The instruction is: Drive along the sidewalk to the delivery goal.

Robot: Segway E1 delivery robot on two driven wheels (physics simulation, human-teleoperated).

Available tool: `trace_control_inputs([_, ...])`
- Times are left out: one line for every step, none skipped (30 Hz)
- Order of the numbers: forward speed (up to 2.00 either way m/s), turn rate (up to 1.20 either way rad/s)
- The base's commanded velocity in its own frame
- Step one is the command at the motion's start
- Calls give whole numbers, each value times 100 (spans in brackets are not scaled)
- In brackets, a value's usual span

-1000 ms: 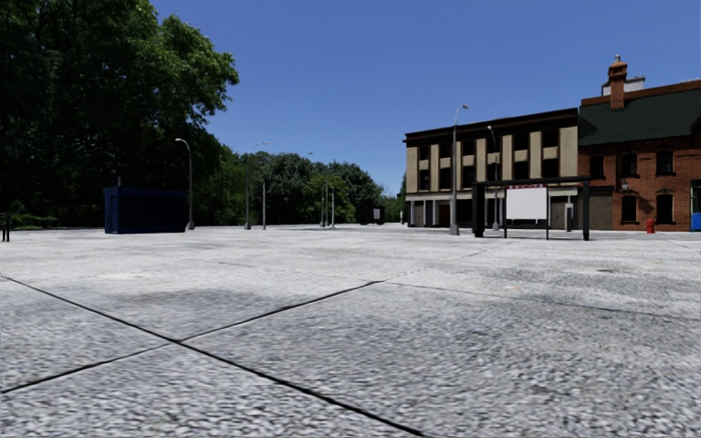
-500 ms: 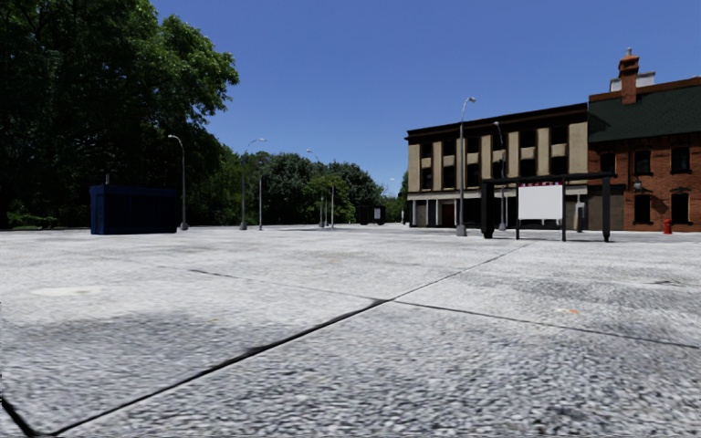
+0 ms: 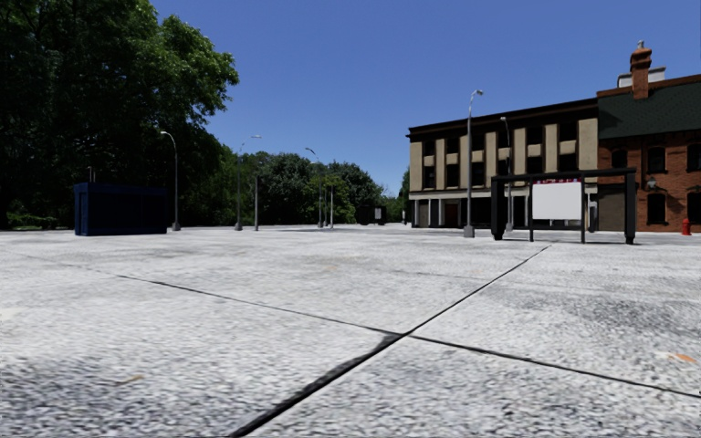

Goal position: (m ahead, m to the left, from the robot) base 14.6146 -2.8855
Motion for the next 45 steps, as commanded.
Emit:
trace_control_inputs([200,0])
trace_control_inputs([200,0])
trace_control_inputs([200,0])
trace_control_inputs([200,0])
trace_control_inputs([200,0])
trace_control_inputs([200,0])
trace_control_inputs([200,0])
trace_control_inputs([200,0])
trace_control_inputs([200,0])
trace_control_inputs([200,0])
trace_control_inputs([200,0])
trace_control_inputs([200,0])
trace_control_inputs([200,0])
trace_control_inputs([200,0])
trace_control_inputs([200,0])
trace_control_inputs([200,0])
trace_control_inputs([200,0])
trace_control_inputs([200,0])
trace_control_inputs([200,0])
trace_control_inputs([200,0])
trace_control_inputs([200,0])
trace_control_inputs([200,0])
trace_control_inputs([200,0])
trace_control_inputs([200,0])
trace_control_inputs([200,0])
trace_control_inputs([200,0])
trace_control_inputs([200,0])
trace_control_inputs([200,0])
trace_control_inputs([200,0])
trace_control_inputs([200,0])
trace_control_inputs([200,0])
trace_control_inputs([200,0])
trace_control_inputs([200,0])
trace_control_inputs([200,0])
trace_control_inputs([200,0])
trace_control_inputs([200,0])
trace_control_inputs([200,0])
trace_control_inputs([200,0])
trace_control_inputs([200,0])
trace_control_inputs([200,-11])
trace_control_inputs([200,-16])
trace_control_inputs([200,-16])
trace_control_inputs([200,-22])
trace_control_inputs([200,-29])
trace_control_inputs([200,-36])
